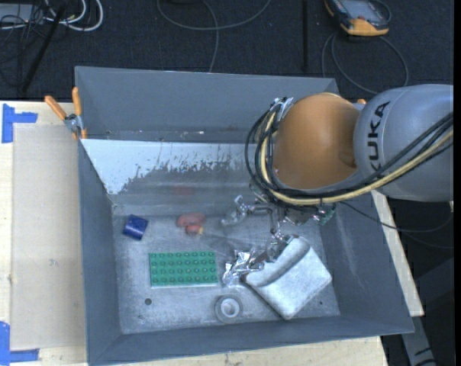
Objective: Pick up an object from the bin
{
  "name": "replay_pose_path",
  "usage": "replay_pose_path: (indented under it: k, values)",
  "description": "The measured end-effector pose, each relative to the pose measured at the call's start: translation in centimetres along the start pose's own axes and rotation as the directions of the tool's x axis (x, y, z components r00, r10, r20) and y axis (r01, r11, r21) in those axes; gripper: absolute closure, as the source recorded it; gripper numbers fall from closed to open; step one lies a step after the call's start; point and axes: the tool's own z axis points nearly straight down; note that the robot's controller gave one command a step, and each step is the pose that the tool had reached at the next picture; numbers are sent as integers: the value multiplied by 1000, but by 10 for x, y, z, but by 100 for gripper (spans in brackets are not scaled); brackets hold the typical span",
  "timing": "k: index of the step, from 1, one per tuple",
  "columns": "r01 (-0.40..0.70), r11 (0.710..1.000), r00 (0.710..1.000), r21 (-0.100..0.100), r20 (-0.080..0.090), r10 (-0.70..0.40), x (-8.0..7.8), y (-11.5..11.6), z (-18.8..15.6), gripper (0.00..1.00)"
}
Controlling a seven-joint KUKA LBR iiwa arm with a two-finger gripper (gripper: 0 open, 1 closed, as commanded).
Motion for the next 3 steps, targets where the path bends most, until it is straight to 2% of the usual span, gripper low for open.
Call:
replay_pose_path:
  k: [1, 2, 3]
  values:
    - [-144, 990, 990, -2, -4, 144, -20, 4, 60, 0]
    - [-76, 997, 997, -2, 8, 76, -13, -29, 58, 0]
    - [275, 962, 962, 8, 3, -275, -31, 2, 58, 0]
